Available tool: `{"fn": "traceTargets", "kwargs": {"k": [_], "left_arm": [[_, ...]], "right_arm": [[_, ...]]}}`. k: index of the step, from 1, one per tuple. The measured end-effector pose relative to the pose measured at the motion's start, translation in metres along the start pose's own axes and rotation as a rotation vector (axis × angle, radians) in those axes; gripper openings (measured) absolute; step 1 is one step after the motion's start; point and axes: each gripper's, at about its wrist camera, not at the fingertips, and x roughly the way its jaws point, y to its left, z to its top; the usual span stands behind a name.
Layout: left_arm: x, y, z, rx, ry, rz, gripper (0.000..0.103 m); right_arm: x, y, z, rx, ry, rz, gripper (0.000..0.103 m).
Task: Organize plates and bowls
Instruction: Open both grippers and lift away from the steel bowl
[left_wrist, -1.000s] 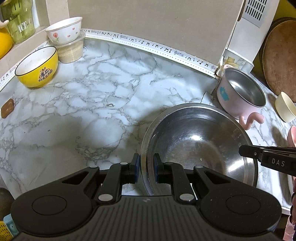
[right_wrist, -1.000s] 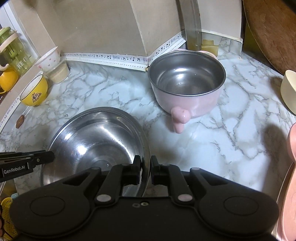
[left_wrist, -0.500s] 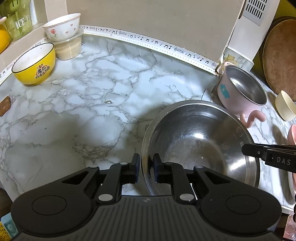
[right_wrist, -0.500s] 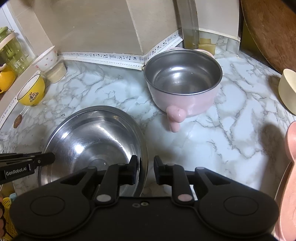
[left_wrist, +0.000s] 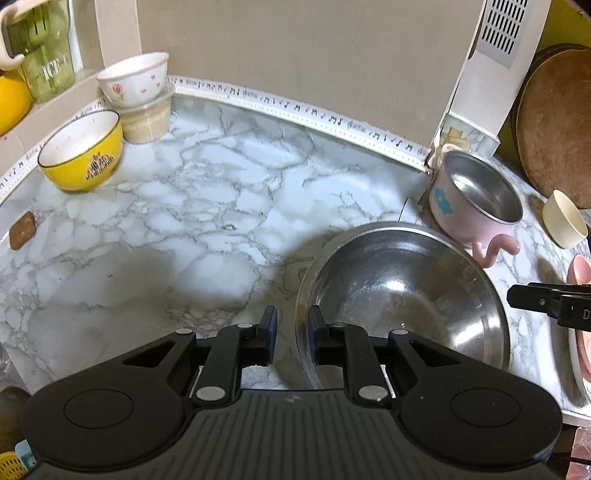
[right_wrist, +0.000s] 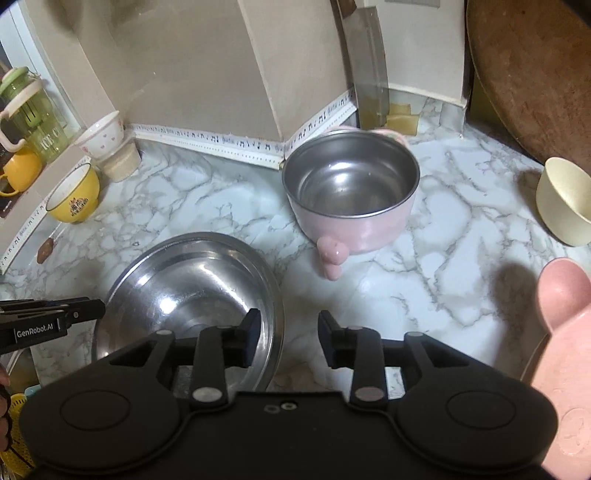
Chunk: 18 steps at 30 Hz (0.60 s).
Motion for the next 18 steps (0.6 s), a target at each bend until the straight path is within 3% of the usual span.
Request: {"fn": "traceTargets", "kwargs": {"k": [3,4,6,7,8,18], "left_arm": [[-0.01,-0.002,0.001,0.016,-0.022,-0.005,0.018],[-0.013,-0.003,0.002,0.02,-0.029,-0.01,0.024],[-0.021,-0.004,0.002,0.019,-0.057,-0.027,0.043],[-0.026,-0.004,0.002,0.017,-0.078,-0.033,0.059],[-0.031,-0.005,0.002,0.014,-0.103,-0.038,0.069],[-0.062,-0.033,0.016,0.067,-0.193,-0.087,0.073]], "right_arm": [[-0.011,-0.002,0.0,-0.004,-0.024,0.006,0.042],[-0.015,-0.002,0.001,-0.005,-0.032,0.008,0.044],[-0.022,-0.003,0.002,-0.01,-0.052,0.015,0.049],[-0.027,-0.003,0.003,-0.014,-0.061,0.016,0.052],[-0.031,-0.003,0.004,-0.017,-0.07,0.015,0.055],[-0.07,-0.007,0.015,-0.052,-0.156,0.026,0.075]]}}
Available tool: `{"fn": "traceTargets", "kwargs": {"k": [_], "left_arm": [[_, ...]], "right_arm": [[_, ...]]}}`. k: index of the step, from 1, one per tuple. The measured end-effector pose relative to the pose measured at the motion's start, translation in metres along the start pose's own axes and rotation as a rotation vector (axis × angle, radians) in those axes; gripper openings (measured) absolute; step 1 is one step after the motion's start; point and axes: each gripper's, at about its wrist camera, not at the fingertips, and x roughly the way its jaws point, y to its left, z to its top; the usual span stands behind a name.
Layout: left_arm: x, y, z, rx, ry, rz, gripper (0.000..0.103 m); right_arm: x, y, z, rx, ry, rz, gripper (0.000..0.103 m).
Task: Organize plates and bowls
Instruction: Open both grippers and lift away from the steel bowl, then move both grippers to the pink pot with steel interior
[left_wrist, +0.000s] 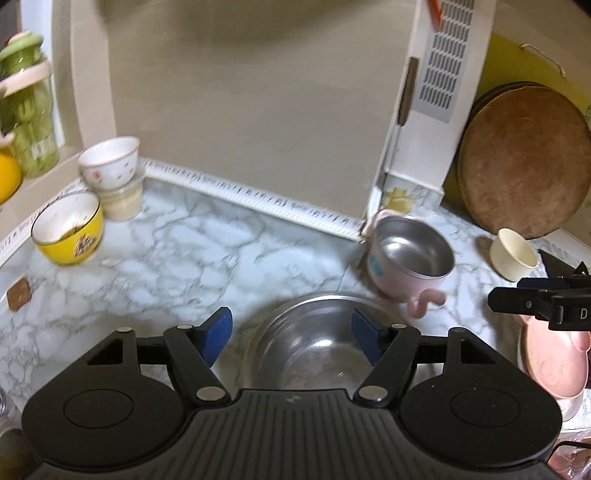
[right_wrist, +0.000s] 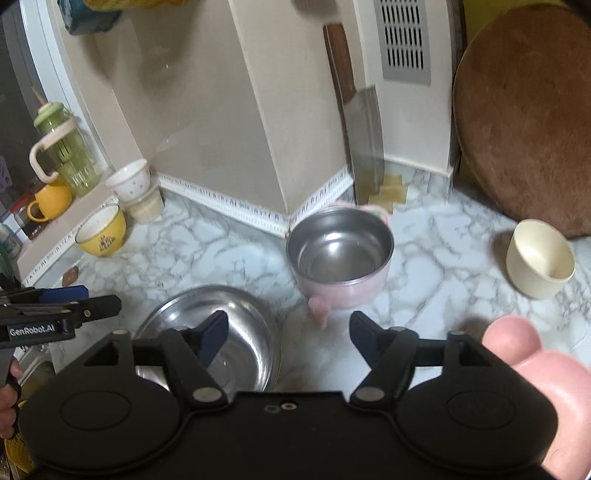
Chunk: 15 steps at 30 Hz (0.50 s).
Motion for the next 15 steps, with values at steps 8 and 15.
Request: {"fn": "traceTargets", "kwargs": {"k": [8,15], "left_arm": [[0.004,-0.032,0.02,0.04,-0.04,-0.023,0.077],[0.029,-0.052,0.043,0.021,-0.021,-0.03,0.077]], "right_arm": [[-0.014,-0.013,0.02,-0.001,-0.064,-0.04,0.101],[-0.007,-0.033,0.035,0.003,-0.086,-0.07,0.103]]}}
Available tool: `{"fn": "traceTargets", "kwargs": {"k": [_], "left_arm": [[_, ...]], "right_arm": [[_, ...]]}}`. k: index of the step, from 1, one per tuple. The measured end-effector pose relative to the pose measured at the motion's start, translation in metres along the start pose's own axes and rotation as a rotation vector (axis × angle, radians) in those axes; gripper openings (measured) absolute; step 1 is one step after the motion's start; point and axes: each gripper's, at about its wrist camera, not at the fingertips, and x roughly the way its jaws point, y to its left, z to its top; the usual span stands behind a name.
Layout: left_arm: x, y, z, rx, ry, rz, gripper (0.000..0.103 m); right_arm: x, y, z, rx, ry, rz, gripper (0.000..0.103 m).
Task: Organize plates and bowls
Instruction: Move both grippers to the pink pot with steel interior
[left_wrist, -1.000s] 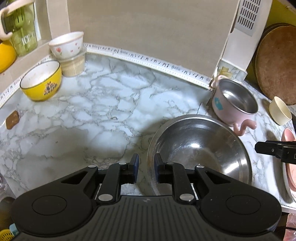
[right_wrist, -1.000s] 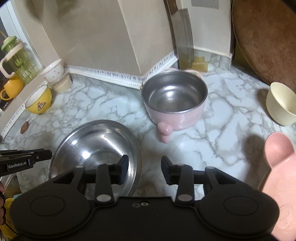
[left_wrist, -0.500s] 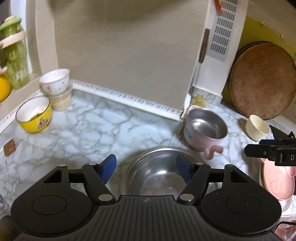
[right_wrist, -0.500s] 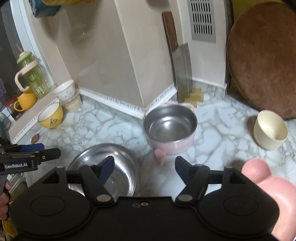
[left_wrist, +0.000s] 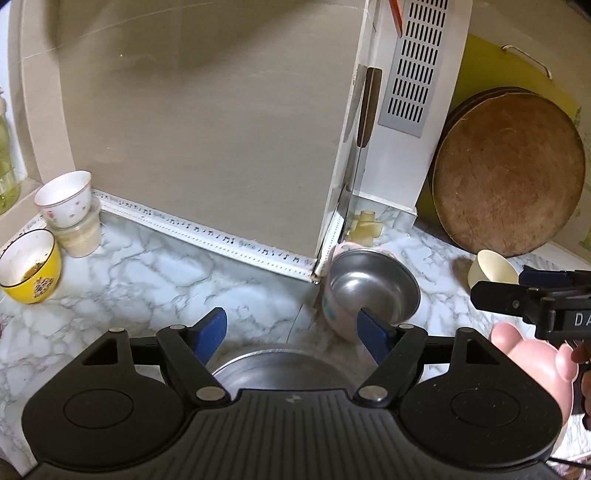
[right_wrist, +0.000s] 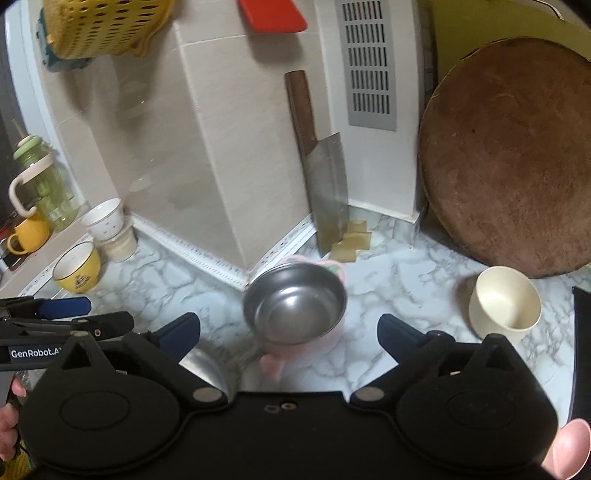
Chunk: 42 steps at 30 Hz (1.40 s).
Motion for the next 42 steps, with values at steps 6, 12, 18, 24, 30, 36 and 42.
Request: {"fn": "traceTargets", "kwargs": {"k": [6,12,18,24,30,36,42], "left_arm": [[0.029,-0.015,0.016,-0.004,0.022,0.018,0.077],[0.061,-0.026,0.025,-0.009,0.054,0.037,0.077],[0.09,-0.036,0.029,-0.004,0.084,0.05,0.077],[0.113,-0.042,0.031,0.002,0.108,0.069,0.077],[0.136,-0.046,0.033,0.0,0.134,0.079,0.077],[0.157,-0.048,0.033,-0.012,0.163,0.098,0.077],[0.167,-0.052,0.031,-0.003,0.177,0.096,0.077]], "right_arm": [[0.015,-0.014,0.01,-0.004,-0.01,-0.044,0.103],[0.038,-0.034,0.018,0.023,0.027,-0.044,0.102],[0.065,-0.05,0.02,0.051,0.075,-0.018,0.098],[0.088,-0.058,0.018,0.042,0.104,-0.01,0.093],[0.108,-0.063,0.018,0.022,0.147,-0.005,0.093],[0.127,-0.068,0.014,0.009,0.178,0.007,0.085],[0.138,-0.072,0.013,0.011,0.2,0.013,0.081]]}}
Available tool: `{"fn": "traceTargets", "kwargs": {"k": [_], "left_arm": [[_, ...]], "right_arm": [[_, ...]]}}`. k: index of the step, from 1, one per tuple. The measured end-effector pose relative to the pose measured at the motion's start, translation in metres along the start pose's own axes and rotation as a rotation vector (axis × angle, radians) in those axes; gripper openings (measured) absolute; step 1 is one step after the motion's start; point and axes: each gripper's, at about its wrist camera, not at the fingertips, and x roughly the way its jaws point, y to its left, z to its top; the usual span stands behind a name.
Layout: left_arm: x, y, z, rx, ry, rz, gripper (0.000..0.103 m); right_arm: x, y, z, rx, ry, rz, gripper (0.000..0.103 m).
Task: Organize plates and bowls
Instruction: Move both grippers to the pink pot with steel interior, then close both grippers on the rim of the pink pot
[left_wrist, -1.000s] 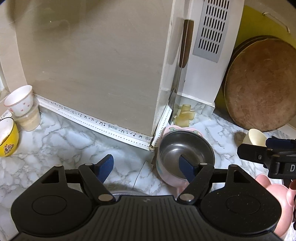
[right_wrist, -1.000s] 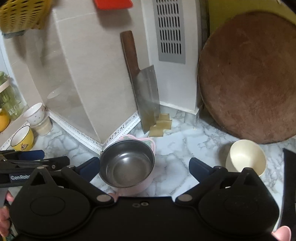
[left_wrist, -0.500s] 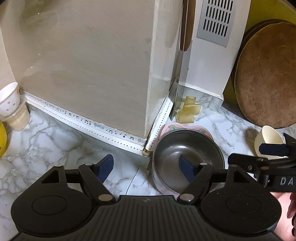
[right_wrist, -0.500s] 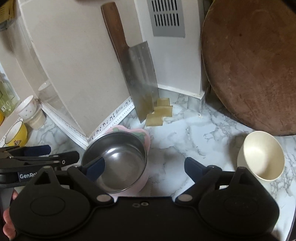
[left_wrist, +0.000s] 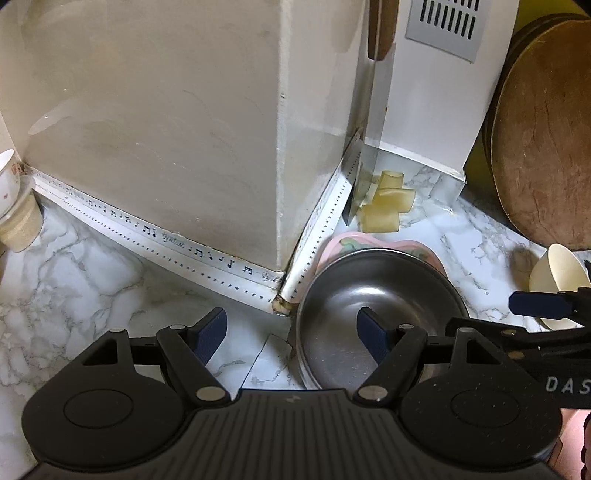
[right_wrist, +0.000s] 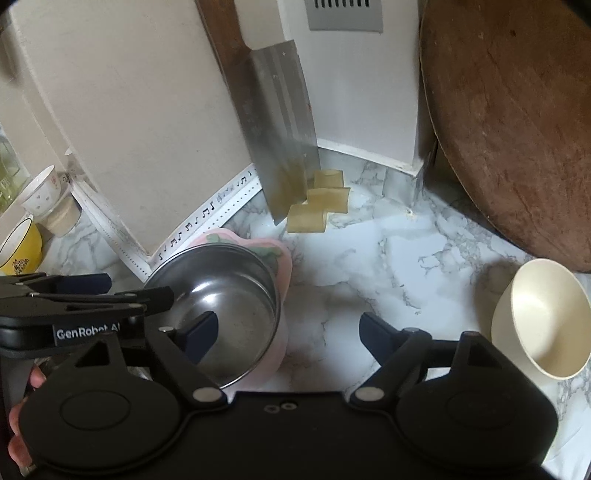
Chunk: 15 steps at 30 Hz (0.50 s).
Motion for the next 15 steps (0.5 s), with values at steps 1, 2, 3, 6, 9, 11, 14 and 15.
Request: {"fn": "traceTargets", "kwargs": {"k": [1,2,3,6,9,11,14,15], "left_arm": [[0.001,-0.001,0.0,0.001,0.003,-0.002,0.077],[0.002,-0.001,0.001,0.0,0.007,-0.004,0.077],[0.003,-0.002,0.001,-0.002,0.011,-0.007,0.077],[0.006,-0.002,0.001,-0.013,0.022,-0.006,0.077],[0.009,-0.002,0.001,-0.019,0.029,-0.008,0.067],[0.012,-0.002,0.001,-0.023,0.04,-0.015,0.056],[0.012,-0.004,0.001,-0.027,0.042,-0.017,0.038],[0.012,-0.005,0.001,-0.026,0.045,-0.016,0.035]], "right_arm": [[0.002,-0.001,0.001,0.0,0.006,0.003,0.079],[0.003,-0.002,0.001,0.005,0.011,0.005,0.077],[0.005,-0.003,0.002,0.01,0.016,0.004,0.076],[0.008,-0.005,0.003,0.026,0.019,-0.003,0.074],[0.011,-0.007,0.004,0.033,0.027,-0.002,0.067],[0.013,-0.007,0.004,0.034,0.031,0.005,0.052],[0.015,-0.007,0.004,0.05,0.043,0.024,0.036],[0.016,-0.007,0.004,0.056,0.046,0.031,0.033]]}}
